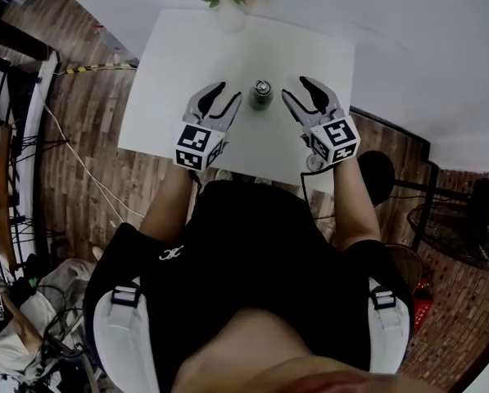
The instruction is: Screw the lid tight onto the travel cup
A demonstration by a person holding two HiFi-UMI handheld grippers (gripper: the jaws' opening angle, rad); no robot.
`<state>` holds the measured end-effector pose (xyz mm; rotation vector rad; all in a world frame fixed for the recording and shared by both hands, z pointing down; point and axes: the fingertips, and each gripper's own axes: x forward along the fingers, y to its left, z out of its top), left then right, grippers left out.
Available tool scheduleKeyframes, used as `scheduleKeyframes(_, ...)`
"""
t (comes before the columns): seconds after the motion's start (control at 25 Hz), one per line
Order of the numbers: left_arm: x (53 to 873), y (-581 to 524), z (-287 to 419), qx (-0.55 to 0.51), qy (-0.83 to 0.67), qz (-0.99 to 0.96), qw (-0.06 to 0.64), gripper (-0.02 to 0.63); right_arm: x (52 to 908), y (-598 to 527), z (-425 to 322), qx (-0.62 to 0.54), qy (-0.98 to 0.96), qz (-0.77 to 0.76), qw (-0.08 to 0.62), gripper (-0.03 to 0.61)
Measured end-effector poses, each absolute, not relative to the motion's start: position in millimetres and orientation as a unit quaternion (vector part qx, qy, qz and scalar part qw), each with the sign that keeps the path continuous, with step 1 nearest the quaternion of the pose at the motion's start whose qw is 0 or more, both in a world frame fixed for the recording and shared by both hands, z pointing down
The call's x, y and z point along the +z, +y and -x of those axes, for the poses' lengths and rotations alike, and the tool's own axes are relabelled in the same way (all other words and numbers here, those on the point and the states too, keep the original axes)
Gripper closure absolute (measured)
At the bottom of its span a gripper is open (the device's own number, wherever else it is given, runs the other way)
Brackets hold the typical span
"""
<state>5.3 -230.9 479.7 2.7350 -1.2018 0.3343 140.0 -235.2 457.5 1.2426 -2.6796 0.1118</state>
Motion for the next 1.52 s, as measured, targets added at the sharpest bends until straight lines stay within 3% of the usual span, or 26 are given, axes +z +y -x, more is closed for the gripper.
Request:
scheduleKeyframes(0.12,496.4,-223.4,-14.5,0.124,-0.384,-0.912,0.077,0.43,474.6,-231.9,-131.4,0.037,-0.917,-0.375,0.133,0.357)
scheduleKeyframes(0.28,523.6,-214.5,-25.6,0.154,-0.356,-0.918,0.087,0.336,493.3,-236.4,-120.9,0.038,-0.925,-0.338,0.17,0.357)
scheduleKeyframes(0.48,553.2,-201.7,-55.0,0.191,-0.326,-0.922,0.085,0.305,512.4,-233.8,-122.3,0.054,-0.934,-0.291,0.201,0.357)
scheduleKeyframes(0.96,613.8,-235.9,-74.9,0.22,-0.277,-0.929,0.107,0.249,570.3,-253.0,-82.5,0.027,-0.92,-0.188,0.343,0.334)
scheduleKeyframes(1.52,648.5,-252.3,-96.5,0.282,-0.243,-0.926,0.061,0.244,600.5,-248.7,-74.9,-0.072,-0.835,-0.018,0.544,0.334)
